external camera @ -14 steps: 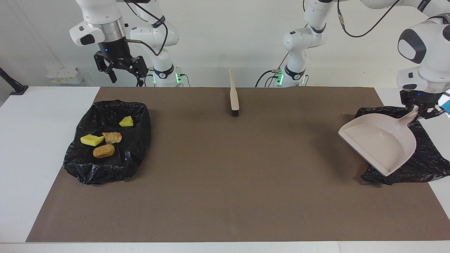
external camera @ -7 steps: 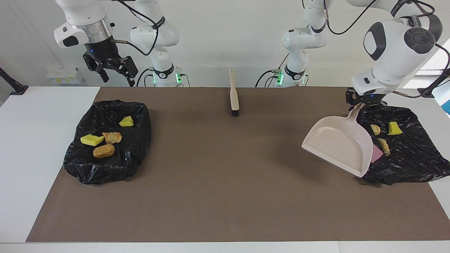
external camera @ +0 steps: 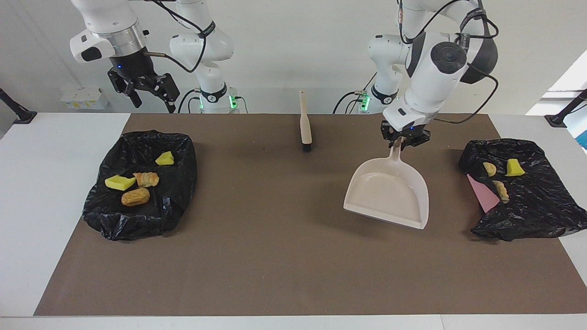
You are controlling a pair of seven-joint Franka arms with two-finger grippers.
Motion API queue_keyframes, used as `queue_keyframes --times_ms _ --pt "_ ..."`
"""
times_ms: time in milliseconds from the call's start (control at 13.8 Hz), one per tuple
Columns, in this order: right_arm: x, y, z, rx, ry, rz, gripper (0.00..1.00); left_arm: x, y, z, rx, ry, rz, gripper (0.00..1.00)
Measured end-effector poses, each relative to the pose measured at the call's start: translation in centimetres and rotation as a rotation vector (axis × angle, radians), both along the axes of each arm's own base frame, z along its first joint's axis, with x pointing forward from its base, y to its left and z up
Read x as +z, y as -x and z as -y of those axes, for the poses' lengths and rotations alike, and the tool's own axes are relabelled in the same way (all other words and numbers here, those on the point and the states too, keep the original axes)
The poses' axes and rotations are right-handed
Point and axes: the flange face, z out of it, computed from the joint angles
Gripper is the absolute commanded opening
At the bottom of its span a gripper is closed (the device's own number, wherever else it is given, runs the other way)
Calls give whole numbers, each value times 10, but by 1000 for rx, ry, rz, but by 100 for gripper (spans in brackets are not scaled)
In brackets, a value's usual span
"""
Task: Sweep and dump trash in bin
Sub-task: 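Lower the dustpan onto the table center with the left gripper and release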
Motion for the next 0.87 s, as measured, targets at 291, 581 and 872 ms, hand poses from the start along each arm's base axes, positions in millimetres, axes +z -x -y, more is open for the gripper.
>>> queue_keyframes --times_ms 291,581,872 --pt "0 0 -2 3 0 -1 100 -41 15 74 123 25 16 0" --pt "-1 1 -10 19 1 -6 100 -112 26 153 172 56 25 0" --pt "-1 1 -16 74 2 -8 100 -136 42 189 189 86 6 99"
